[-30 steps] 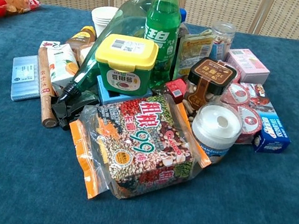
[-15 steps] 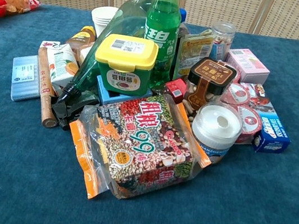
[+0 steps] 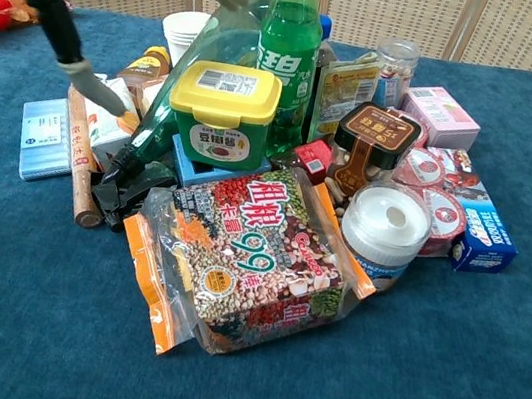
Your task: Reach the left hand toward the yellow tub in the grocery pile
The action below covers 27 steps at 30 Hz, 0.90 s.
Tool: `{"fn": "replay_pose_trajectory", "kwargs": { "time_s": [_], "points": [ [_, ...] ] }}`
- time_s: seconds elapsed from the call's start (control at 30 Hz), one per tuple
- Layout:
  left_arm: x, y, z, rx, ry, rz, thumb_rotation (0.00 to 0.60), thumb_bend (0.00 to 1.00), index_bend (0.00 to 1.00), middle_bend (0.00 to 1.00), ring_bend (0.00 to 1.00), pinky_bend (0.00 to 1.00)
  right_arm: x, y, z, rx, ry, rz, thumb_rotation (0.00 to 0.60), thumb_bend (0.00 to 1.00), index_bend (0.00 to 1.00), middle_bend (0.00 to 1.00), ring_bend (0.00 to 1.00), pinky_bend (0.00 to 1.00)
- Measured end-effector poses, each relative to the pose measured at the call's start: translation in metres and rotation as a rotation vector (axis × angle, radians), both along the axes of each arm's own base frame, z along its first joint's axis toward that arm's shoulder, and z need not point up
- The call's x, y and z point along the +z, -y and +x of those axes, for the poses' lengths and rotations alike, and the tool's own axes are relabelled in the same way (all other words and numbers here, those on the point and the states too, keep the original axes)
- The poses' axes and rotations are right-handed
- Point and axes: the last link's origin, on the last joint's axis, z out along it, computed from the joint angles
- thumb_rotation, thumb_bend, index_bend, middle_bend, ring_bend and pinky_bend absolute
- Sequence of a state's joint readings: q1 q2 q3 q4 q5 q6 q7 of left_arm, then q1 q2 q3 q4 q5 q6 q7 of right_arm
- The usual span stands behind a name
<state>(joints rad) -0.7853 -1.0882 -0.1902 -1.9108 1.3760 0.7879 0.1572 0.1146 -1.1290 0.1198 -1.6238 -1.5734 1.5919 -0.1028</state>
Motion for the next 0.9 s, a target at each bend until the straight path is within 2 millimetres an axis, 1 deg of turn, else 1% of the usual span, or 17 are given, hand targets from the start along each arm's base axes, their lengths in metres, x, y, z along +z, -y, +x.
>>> {"fn": "replay_pose_trajectory", "kwargs": {
  "time_s": [0.1,0.23,0.67,0.73,0.8,0.9],
  "points": [
    [-0.011,-0.005,0.007,-0.007,-0.005,-0.009,0.6,0.06,0.0,0.0,0.0,0.0,0.0,0.0,0.0,0.0,0.002,-0.002,0.6,0.0,0.0,0.0,0.0,0.0],
    [-0.019,-0.01,0.014,-0.007,-0.008,-0.017,0.6,0.06,0.0,0.0,0.0,0.0,0.001,0.0,-0.001,-0.003,0.003,-0.003,0.6,0.0,0.0,0.0,0.0,0.0],
    [-0.043,-0.007,0.017,0.004,-0.03,-0.07,0.6,0.06,0.0,0.0,0.0,0.0,0.001,0.0,-0.002,-0.008,0.017,-0.003,0.6,0.0,0.0,0.0,0.0,0.0],
    [-0.045,-0.005,0.017,0.001,-0.036,-0.074,0.6,0.06,0.0,0.0,0.0,0.03,0.001,0.0,-0.002,-0.009,0.018,-0.004,0.6,0.0,0.0,0.0,0.0,0.0],
    [-0.048,-0.004,0.016,-0.001,-0.043,-0.076,0.6,0.06,0.0,0.0,0.0,0.09,0.002,0.0,-0.002,-0.009,0.022,-0.003,0.6,0.0,0.0,0.0,0.0,0.0],
    [-0.052,-0.004,0.014,0.004,-0.053,-0.081,0.6,0.06,0.0,0.0,0.0,0.14,0.002,0.0,-0.003,-0.009,0.022,-0.002,0.6,0.0,0.0,0.0,0.0,0.0]
  ]
}}
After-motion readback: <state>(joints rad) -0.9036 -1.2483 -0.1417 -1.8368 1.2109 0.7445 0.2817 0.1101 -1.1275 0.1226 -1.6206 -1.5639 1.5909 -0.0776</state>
